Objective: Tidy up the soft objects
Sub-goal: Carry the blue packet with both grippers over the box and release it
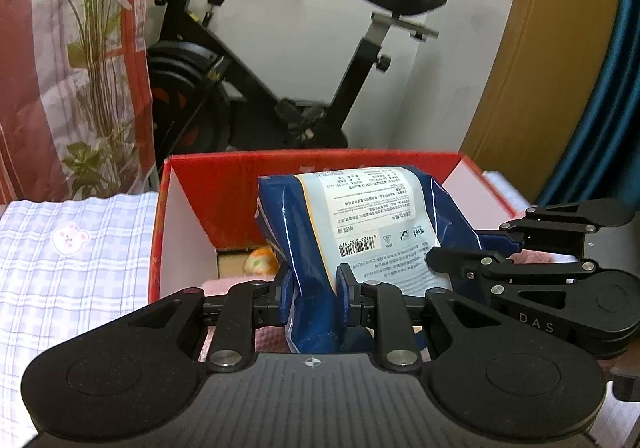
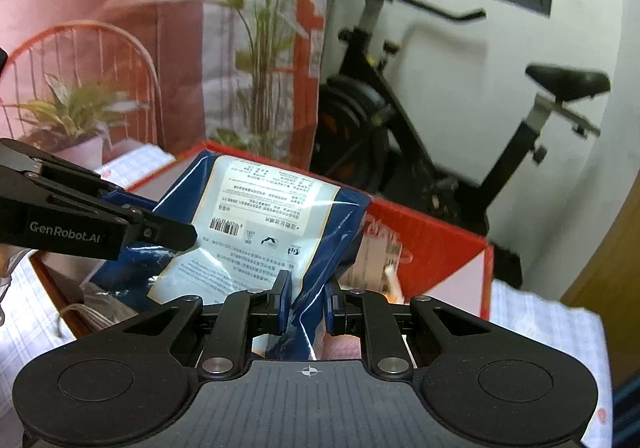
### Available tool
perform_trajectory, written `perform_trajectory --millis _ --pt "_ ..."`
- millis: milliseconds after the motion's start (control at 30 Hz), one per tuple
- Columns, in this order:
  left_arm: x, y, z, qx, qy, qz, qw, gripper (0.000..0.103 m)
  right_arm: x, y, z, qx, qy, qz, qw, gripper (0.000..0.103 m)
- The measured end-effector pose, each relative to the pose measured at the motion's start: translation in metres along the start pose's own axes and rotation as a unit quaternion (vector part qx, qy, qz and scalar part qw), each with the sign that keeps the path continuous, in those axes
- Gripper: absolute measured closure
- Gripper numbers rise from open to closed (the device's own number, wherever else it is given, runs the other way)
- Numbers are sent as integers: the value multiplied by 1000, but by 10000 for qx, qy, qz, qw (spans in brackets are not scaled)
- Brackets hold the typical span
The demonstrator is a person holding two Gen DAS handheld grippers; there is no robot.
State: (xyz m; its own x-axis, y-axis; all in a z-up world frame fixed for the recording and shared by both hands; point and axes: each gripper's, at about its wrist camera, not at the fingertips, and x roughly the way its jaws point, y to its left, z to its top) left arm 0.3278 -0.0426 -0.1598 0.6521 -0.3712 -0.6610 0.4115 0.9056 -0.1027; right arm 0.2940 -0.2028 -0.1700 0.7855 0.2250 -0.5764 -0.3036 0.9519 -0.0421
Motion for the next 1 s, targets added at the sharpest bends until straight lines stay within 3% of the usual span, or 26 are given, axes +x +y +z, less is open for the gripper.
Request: perform_trajectory --millis 367,600,867,1000 --pt "-2 0 -8 160 125 -22 9998 79 24 -2 -12 437 749 114 9962 88" --pt "7 -4 -14 241 449 31 9987 78 33 -7 -21 827 1089 145 9905 88" --pt "1 -5 -14 231 448 116 9987 78 31 -3 -23 844 1265 35 9884 88" --pt "-10 -8 -13 261 353 171 9989 75 20 -2 -23 927 1109 -173 9893 81"
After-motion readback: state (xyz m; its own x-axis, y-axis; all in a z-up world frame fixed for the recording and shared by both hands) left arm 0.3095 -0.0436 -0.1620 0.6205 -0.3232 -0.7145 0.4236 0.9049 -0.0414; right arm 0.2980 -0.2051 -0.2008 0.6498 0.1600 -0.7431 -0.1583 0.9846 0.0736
